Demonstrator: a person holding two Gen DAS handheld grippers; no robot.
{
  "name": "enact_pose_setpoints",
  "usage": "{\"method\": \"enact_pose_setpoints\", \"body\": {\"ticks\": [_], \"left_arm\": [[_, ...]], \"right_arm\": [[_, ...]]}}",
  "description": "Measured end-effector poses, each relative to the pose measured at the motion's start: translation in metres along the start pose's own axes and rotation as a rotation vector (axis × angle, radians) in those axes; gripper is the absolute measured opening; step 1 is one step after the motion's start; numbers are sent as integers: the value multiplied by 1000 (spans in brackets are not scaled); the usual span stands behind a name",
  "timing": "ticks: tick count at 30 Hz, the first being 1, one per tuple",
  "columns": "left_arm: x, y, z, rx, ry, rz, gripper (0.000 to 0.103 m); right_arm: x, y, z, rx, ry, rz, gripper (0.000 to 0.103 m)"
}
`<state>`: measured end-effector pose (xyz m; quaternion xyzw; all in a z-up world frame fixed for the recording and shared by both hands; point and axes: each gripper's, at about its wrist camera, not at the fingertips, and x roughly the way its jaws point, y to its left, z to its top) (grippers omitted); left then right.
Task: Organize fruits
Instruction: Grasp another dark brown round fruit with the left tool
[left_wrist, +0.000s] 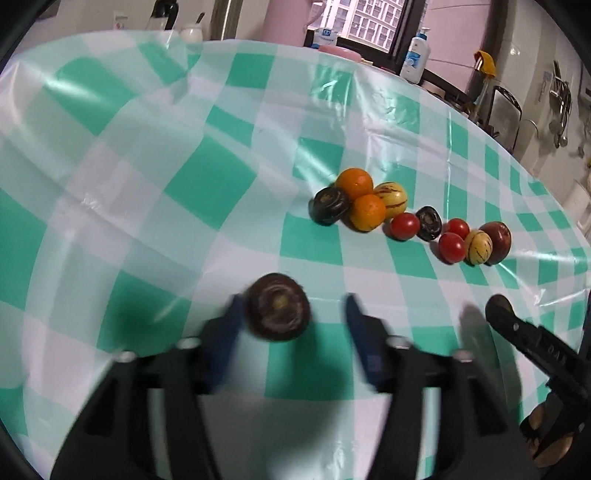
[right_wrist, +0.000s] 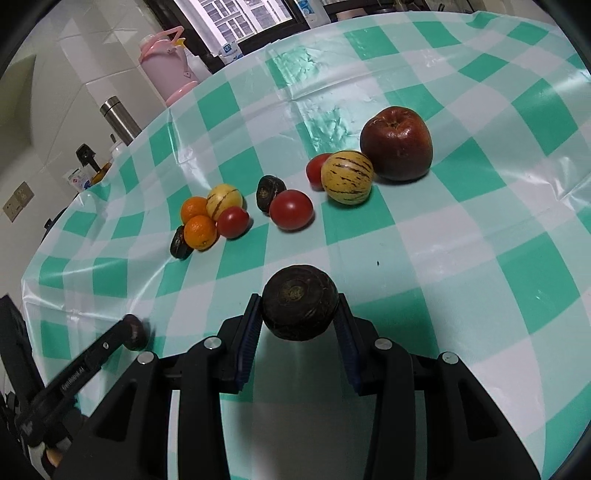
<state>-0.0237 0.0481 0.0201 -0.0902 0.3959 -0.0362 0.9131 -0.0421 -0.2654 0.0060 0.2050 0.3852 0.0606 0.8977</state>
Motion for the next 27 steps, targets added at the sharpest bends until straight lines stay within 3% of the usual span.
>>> {"method": "enact_pose_setpoints", "body": {"ticks": [3,14,15,16,17,22,27], "left_arm": [[4,-2,2,45,6,31,74],[24,19,15,45,76,102,76],[29,17,17,58,92,113,61],[35,14,17,89,126,131,54],[34,7,15,135,120,159,34],[9,7,1,65,92,59,32],[-22,-20,-14,89,40,-20,32]], "right_arm": [[-6,5,-9,-21,0,-3,40],[-40,28,-45,-125,-6,49,40],[-40,29,-45,-127,-5,51,40],[-40,30,-46,-133,-4,51,40],[-42,31,-47,-141,-5,48,40],[-53,31,-53,-171,-20,43,40],[-66,21,-59,-173,-25,34,40]]}}
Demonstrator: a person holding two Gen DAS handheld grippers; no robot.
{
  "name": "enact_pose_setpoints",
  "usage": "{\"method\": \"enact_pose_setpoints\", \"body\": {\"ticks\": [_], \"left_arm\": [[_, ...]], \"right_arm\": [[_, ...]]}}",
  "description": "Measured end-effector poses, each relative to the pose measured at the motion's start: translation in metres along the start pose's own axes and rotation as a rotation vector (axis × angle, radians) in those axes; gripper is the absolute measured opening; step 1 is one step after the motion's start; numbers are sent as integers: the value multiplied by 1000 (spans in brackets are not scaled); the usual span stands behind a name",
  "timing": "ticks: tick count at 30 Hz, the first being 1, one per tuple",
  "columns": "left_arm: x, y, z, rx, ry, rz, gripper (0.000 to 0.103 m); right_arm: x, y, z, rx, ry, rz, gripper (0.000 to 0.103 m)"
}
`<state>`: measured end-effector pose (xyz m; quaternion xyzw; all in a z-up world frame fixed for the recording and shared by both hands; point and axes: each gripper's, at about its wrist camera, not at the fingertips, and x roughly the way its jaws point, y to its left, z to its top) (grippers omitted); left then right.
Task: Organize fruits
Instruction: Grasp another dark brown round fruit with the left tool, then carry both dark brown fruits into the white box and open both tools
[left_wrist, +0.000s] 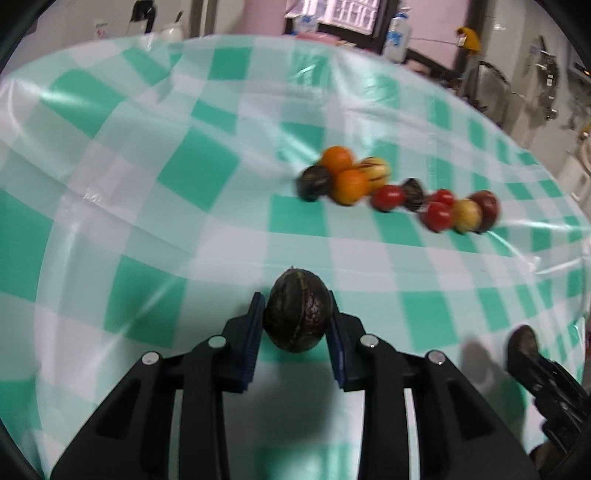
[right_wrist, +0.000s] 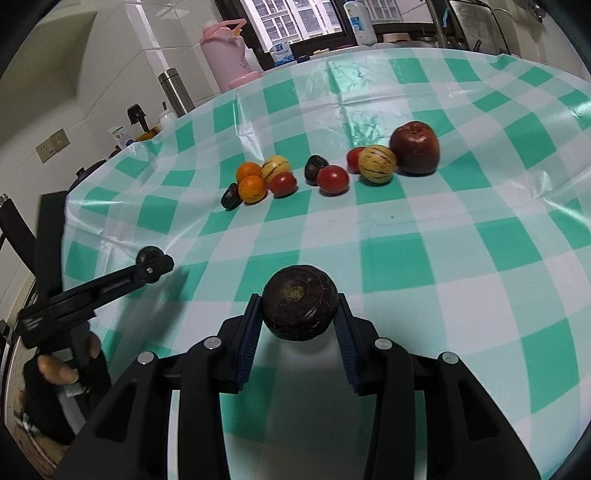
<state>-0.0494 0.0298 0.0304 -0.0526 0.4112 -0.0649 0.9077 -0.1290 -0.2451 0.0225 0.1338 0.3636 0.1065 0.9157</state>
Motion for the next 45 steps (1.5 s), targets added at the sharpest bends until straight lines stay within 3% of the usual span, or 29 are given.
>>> {"method": "enact_pose_setpoints", "body": {"ticks": [15,25,34,41,45], "left_arm": [[-44,-135,-51,235,-37,-200,32],[-79,-238,-108,498,-37,-343,32],[-92,-336,-165,763,27,-480,32],[-92,-397,-225,970,99,-545,32],[-78,-424,-263,1085,180,-567,32]], "right_arm": [[-85,-64,-30,31,-85,-107,40],[-151,-126,-81,94,-146,-208,40],[-205,-204,-131,275,-181,-342,40],[-220,-268,-181,415,-124,-499,40],[-209,-304,-213,504,-26,-578,40]]}}
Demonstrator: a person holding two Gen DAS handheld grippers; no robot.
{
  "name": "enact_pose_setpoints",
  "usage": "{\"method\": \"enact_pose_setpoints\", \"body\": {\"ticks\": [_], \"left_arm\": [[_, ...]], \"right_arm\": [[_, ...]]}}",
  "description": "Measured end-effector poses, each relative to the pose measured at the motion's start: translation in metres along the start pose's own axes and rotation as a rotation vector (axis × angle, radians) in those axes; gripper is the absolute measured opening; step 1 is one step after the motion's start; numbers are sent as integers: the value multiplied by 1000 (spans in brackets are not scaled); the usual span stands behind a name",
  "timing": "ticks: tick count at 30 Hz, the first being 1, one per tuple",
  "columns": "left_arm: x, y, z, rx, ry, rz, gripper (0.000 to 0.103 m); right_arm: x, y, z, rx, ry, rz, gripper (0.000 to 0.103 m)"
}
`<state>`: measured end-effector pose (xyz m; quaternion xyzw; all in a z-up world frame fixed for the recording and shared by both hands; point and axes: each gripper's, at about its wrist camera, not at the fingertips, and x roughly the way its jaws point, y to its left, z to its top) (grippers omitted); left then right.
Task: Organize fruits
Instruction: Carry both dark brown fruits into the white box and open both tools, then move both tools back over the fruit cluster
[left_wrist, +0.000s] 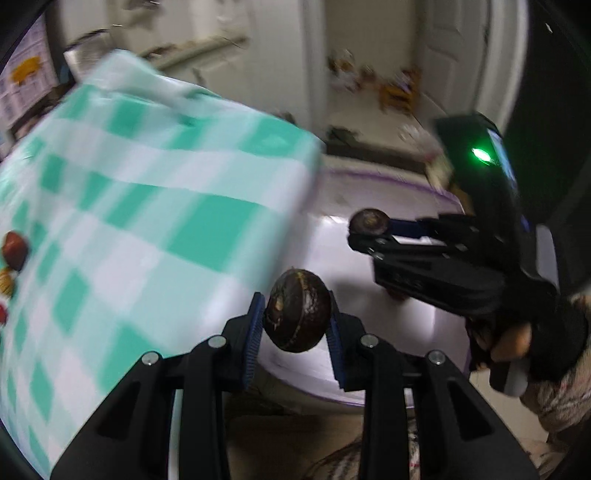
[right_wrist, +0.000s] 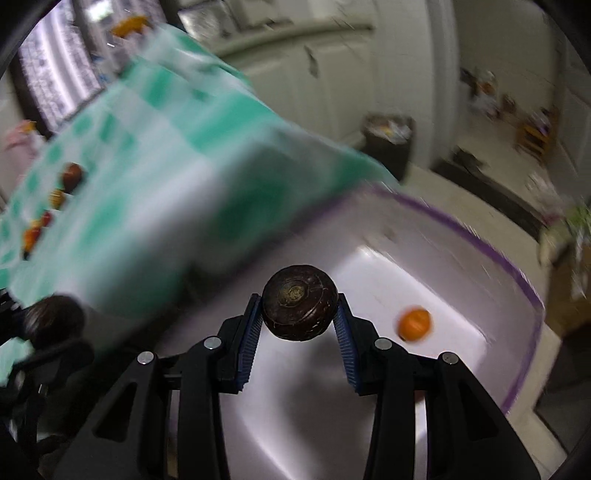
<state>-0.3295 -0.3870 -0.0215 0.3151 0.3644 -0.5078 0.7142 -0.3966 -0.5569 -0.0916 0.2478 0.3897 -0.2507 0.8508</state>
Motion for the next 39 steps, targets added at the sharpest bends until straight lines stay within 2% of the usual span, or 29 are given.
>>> {"method": "enact_pose_setpoints", "body": {"ticks": [3,8,11,13,15,16,19,20,22,23,25,26,27,30,32,34,36,39], "left_arm": [[37,-19,-3,51,88,-46,32],[88,-31,-14,86,214,-76,32],[102,-31,-19,82,242,-84,33],[101,-28,-23,84,229,-86,41],[91,-27,-25,84,181,-79,76],[81,-23,-24,68,137,-94,79],[61,-18,-22,41,87,-140,80],[53,-15,-22,31,69,-153,80],[31,-8,-17,-21,20,-246,80],[20,-2,-17,-44,-9,-269,80],[-11,14,-19,-93,-110,-277,87],[-27,23,-19,-114,-164,-277,97],[-43,32,-20,-137,-217,-286,101],[-88,73,-27,-234,-357,-306,101],[-105,100,-36,-296,-404,-249,101],[-113,140,-51,-385,-417,-118,101],[-115,181,-71,-503,-400,4,101],[-123,258,-113,-690,-345,192,101]], "right_arm": [[19,-19,-9,17,64,-66,40],[38,-42,-17,54,126,-123,40],[48,-50,-20,70,159,-140,40],[51,-52,-22,82,176,-159,44],[52,-52,-19,98,179,-163,50],[50,-52,-18,98,171,-164,54],[39,-45,-7,88,126,-183,66],[35,-43,-3,87,111,-184,66],[19,-35,6,81,53,-189,66],[8,-27,12,72,1,-185,66],[-12,-8,21,36,-79,-162,67],[-18,-1,24,22,-103,-153,68],[-30,11,30,1,-150,-133,69],[-57,48,41,-33,-248,-48,75],[-66,75,46,-78,-274,14,84],[-69,119,50,-182,-261,69,87],[-61,167,49,-289,-226,95,87],[-45,224,48,-373,-163,164,87]]}}
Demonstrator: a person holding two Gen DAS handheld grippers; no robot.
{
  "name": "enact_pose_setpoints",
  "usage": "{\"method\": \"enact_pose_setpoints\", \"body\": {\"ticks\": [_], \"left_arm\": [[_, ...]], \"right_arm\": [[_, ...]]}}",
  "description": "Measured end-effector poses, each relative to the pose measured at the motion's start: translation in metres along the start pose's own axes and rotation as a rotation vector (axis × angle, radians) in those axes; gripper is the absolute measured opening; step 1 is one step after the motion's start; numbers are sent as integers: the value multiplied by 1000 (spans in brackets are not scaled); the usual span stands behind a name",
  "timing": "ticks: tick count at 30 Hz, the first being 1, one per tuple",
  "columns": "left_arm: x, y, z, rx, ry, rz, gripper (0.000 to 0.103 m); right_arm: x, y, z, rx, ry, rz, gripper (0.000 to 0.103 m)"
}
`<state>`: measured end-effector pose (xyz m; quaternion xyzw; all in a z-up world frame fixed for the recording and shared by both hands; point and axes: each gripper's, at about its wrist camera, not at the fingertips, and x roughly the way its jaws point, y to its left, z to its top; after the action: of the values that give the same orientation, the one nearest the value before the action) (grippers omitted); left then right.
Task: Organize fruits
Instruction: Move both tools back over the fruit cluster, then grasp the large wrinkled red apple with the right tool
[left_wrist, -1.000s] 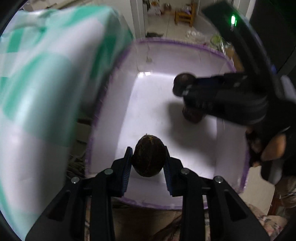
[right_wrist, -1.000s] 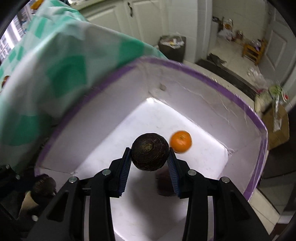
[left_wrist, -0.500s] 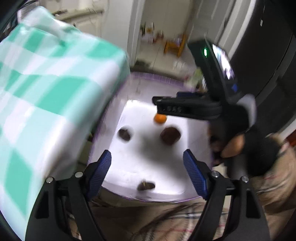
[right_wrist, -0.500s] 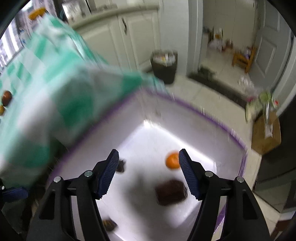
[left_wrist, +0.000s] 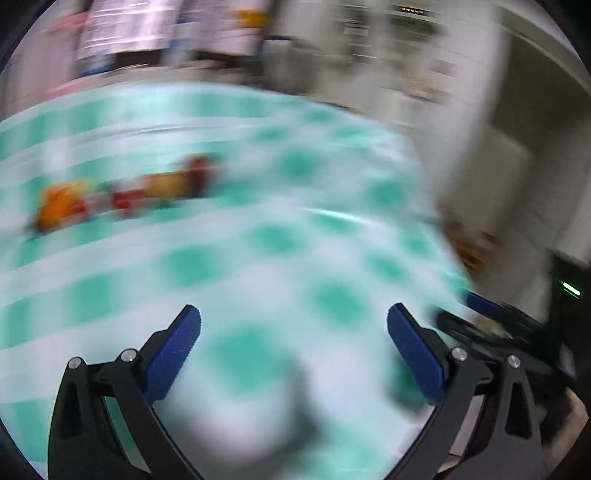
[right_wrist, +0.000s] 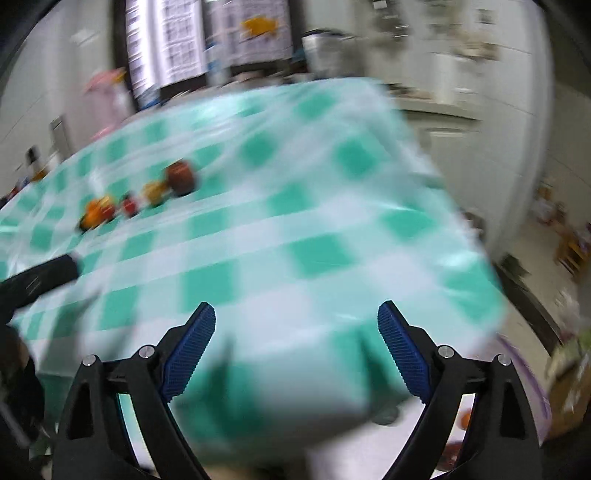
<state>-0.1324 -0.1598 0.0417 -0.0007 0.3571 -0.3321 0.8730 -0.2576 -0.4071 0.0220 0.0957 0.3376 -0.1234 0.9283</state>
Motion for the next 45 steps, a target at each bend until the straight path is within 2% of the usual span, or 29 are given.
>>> {"method": "enact_pose_setpoints", "body": {"ticks": [2,5,7,10,12,15,20,22,26,30,34,35,37,40,45], "left_arm": [[-4,63,14,-99,-28,151,101],[-10,141,35,-196,-61,311,101],[-10,184,46,-263,-82,392,101],[-10,224,55,-327,-108,454,101],[-14,241,54,-357,-132,455,101],[-17,255,48,-405,-131,393,101],[-17,255,43,-409,-131,348,101],[-11,249,43,-404,-121,348,101],[-7,249,44,-408,-115,341,101],[-6,253,41,-447,-106,330,101],[-5,255,40,-467,-105,326,101],[-5,255,40,-465,-105,326,101],[-5,254,39,-463,-106,326,101],[-6,254,39,-462,-108,324,101],[-7,257,39,-480,-109,319,101]], "right_arm": [[23,32,14,-19,38,51,87],[64,74,33,-24,76,90,87],[85,96,48,-16,95,99,87],[122,121,82,29,91,103,87],[147,133,106,58,91,95,87],[180,141,134,116,112,110,87],[220,159,168,154,115,96,87],[234,162,175,183,127,86,83],[250,160,178,231,152,95,80],[253,163,175,237,139,74,80],[255,164,174,239,141,66,84],[255,165,173,233,140,70,82],[252,166,174,205,129,104,68],[248,161,171,223,144,141,67],[223,134,155,228,161,147,67]]}}
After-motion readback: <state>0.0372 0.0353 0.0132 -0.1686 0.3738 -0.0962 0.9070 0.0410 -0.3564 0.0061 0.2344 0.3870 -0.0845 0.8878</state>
